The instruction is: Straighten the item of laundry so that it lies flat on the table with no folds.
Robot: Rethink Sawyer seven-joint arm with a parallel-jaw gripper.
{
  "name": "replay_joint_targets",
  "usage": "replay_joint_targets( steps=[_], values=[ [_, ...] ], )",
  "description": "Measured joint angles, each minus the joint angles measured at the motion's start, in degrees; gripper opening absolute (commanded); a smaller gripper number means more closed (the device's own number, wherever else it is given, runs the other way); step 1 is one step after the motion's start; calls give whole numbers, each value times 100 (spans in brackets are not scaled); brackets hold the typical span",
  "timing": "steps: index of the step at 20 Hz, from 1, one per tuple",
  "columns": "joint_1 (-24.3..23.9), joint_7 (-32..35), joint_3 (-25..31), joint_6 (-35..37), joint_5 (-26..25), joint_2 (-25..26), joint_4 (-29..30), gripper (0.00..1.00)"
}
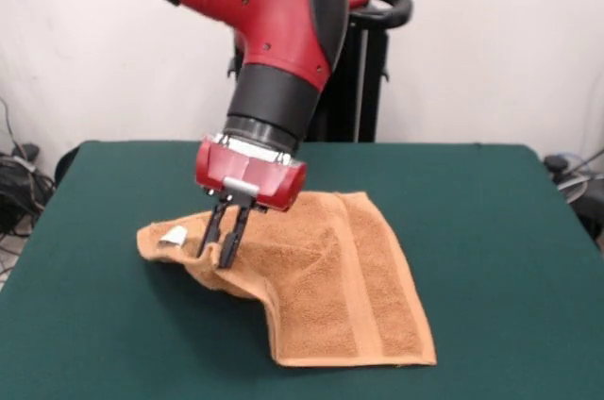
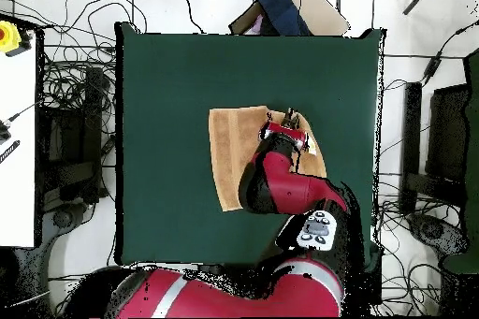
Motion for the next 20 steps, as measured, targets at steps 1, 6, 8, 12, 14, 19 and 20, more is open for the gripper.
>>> replay_joint_targets(
  steps=[1, 6, 8, 12, 14, 19, 20],
  values=[
    [-34, 0, 0, -26, -1, 52, -19, 0],
    [-308, 0, 0, -31, 0, 328, -104, 0],
    [-439, 0, 1, -30, -42, 421, -147, 0],
    [-770, 1, 26, -30, -310, 566, -256, 0],
    [-1005, 1, 114, -31, -573, 627, -314, 0],
    [-1519, 0, 415, 81, -1243, 679, -450, 0],
    [-1602, 0, 474, 125, -1358, 678, -471, 100]
  ],
)
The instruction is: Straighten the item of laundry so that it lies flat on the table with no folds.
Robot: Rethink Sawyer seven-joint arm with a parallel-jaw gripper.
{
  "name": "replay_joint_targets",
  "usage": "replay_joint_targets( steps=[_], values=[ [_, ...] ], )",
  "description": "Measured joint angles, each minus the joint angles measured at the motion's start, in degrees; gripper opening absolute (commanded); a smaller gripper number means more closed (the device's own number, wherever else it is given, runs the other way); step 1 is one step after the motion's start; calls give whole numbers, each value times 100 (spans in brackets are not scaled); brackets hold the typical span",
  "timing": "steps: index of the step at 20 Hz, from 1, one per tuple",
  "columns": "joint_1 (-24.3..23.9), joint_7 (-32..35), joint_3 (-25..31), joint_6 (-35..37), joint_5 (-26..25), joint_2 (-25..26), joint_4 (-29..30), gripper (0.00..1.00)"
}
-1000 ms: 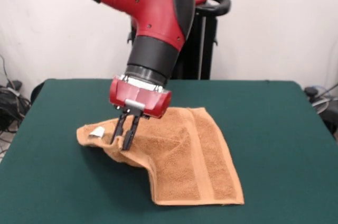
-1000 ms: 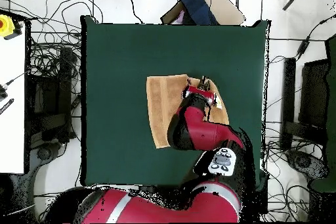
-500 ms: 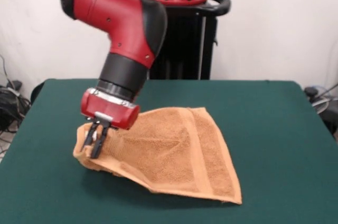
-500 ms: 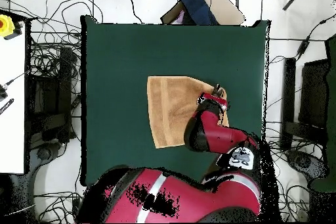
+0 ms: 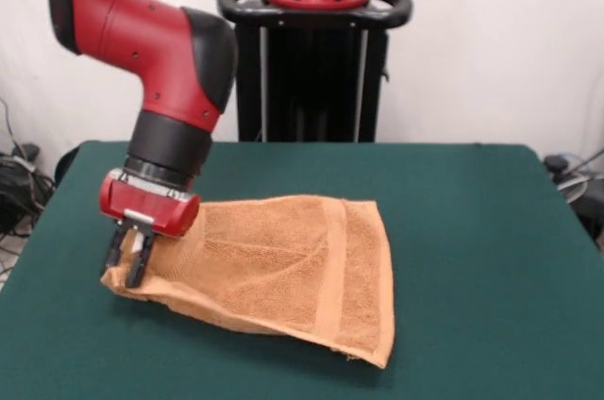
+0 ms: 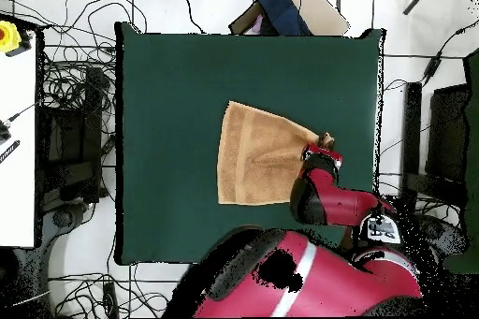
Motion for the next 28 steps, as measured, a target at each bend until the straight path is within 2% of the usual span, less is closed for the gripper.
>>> replay_joint_targets(
  steps=[3, 4, 7, 8, 11, 12, 15, 22, 28],
  values=[
    [-216, 0, 218, 342, -234, -79, -20, 100],
    [-295, 0, 348, 688, -257, -179, -18, 100],
    [-289, 1, 437, 1096, -225, -320, -9, 100],
    [-245, 0, 505, 1498, -155, -491, 34, 100],
    [-167, 0, 565, 1964, -26, -724, 143, 100],
    [-34, 0, 585, 2428, 133, -998, 312, 100],
    [164, 0, 585, 2826, 298, -1294, 524, 100],
    [517, 0, 585, 3031, 540, -1683, 921, 100],
    [601, 0, 585, 2757, 609, -1539, 1090, 100]
  ],
)
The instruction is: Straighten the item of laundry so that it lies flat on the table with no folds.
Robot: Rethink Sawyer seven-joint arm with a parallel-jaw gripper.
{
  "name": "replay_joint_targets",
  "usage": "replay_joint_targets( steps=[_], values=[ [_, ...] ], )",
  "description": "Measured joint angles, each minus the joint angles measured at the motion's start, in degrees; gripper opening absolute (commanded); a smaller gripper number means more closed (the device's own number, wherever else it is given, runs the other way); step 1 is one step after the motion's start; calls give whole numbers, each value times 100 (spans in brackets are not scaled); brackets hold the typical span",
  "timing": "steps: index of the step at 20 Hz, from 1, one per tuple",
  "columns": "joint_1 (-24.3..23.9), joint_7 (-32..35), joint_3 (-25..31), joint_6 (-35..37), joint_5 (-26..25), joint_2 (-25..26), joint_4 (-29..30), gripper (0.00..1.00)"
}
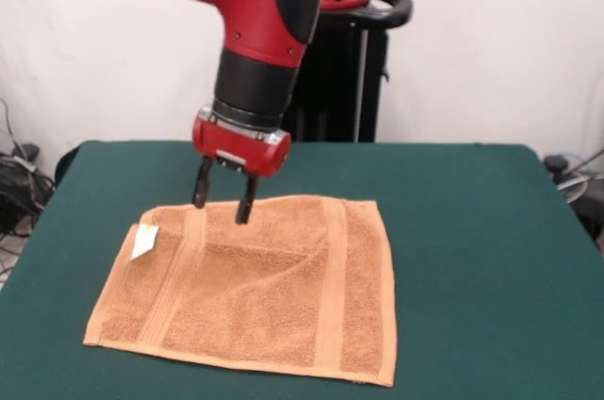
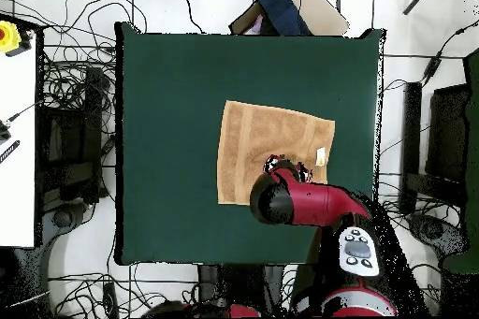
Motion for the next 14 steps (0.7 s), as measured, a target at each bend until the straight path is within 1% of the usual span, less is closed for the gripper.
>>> replay_joint_targets(
  steps=[6, 8, 10, 12, 14],
  values=[
    [125, 0, 1, -548, 4, 591, -3, 100],
    [181, 0, 0, -631, 5, 725, -4, 100],
    [318, 0, 2, -669, 5, 976, -4, 100],
    [380, 1, 0, -687, 9, 1097, -8, 100],
    [389, 1, -9, -685, 7, 1087, -26, 100]
  ],
)
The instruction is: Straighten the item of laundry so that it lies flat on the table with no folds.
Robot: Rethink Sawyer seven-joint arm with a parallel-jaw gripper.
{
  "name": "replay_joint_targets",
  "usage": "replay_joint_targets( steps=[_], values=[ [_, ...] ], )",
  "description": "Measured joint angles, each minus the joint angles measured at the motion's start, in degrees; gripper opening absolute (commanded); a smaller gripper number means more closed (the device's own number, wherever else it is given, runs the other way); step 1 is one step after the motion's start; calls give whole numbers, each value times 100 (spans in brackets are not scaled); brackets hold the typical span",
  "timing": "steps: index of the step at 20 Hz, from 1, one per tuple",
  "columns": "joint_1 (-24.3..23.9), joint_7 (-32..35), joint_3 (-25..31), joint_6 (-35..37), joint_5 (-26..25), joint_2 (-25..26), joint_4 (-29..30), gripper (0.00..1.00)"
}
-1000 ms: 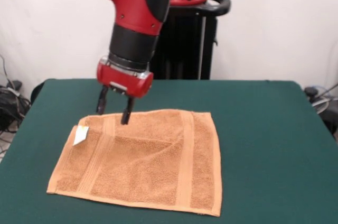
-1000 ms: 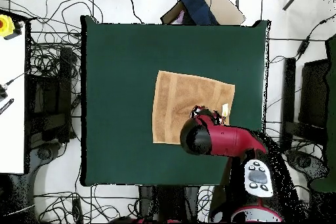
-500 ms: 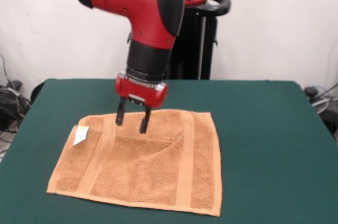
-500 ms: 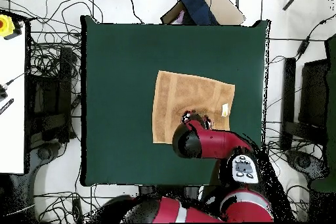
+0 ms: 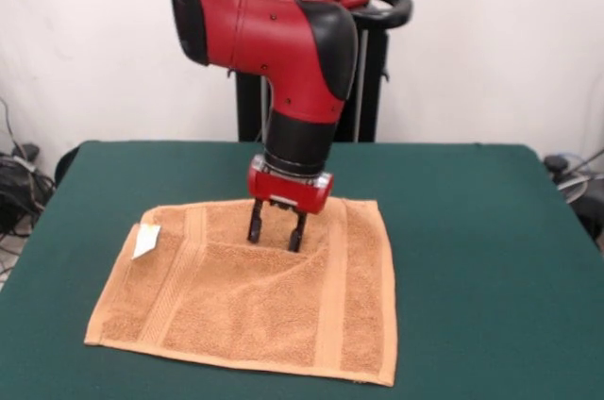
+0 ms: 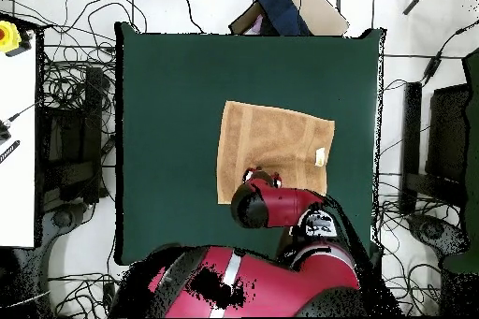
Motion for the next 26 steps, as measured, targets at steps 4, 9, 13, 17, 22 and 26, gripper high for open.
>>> replay_joint_targets(
  steps=[4, 9, 13, 17, 22, 26],
  values=[
    [-165, 0, 133, 138, -19, -43, 3, 100],
    [-578, 0, 507, 326, -44, -149, 101, 100],
    [-691, 0, 614, 339, -1, -194, 220, 100],
    [-793, 0, 734, 404, 183, -242, 427, 100],
    [-882, -1, 894, 526, 475, -330, 947, 100],
    [-755, -1, 894, 534, 528, -350, 1309, 100]
  ],
)
